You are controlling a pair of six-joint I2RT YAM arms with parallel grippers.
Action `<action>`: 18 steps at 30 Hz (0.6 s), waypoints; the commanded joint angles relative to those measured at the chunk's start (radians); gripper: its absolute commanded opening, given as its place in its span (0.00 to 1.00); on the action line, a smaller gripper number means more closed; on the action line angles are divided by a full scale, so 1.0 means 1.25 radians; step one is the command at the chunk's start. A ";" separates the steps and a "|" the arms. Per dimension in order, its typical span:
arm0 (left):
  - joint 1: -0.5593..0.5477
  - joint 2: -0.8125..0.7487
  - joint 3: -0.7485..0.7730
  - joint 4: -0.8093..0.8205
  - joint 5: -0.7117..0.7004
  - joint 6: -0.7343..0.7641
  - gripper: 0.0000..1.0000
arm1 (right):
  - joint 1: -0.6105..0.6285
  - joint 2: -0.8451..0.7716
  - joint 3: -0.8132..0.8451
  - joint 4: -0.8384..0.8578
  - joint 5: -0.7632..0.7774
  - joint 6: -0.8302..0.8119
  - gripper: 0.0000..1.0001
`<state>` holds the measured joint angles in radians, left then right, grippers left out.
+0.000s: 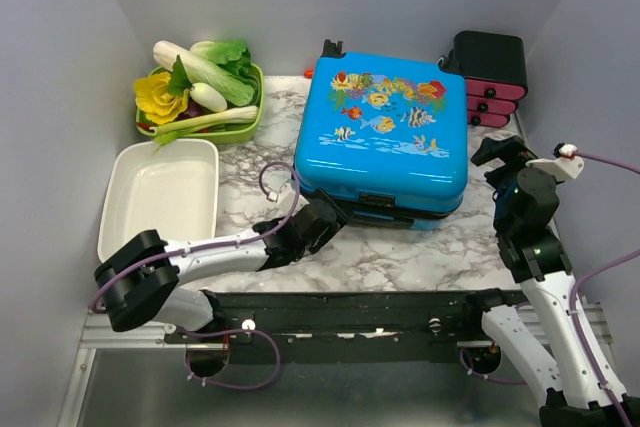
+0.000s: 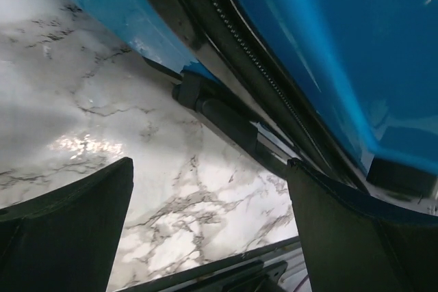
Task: Open, take out, and arrange the luggage
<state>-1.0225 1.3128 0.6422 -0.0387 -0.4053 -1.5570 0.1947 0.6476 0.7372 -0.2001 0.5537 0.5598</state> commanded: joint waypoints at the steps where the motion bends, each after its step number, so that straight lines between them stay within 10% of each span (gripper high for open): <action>1: -0.018 0.063 0.049 0.005 -0.082 -0.118 0.98 | 0.000 -0.010 -0.011 0.035 0.065 0.017 1.00; 10: -0.029 0.220 0.187 -0.134 -0.120 -0.168 0.93 | 0.000 0.010 -0.007 0.035 0.054 0.014 1.00; 16: -0.030 0.264 0.207 -0.208 -0.148 -0.205 0.70 | -0.001 0.013 -0.006 0.035 0.049 0.010 1.00; 18: -0.026 0.273 0.202 -0.212 -0.176 -0.201 0.49 | -0.001 0.017 -0.003 0.035 0.028 -0.017 1.00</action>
<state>-1.0824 1.5810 0.9001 -0.2363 -0.5022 -1.7908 0.1951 0.6621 0.7357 -0.1802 0.5816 0.5606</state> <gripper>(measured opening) 0.641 0.997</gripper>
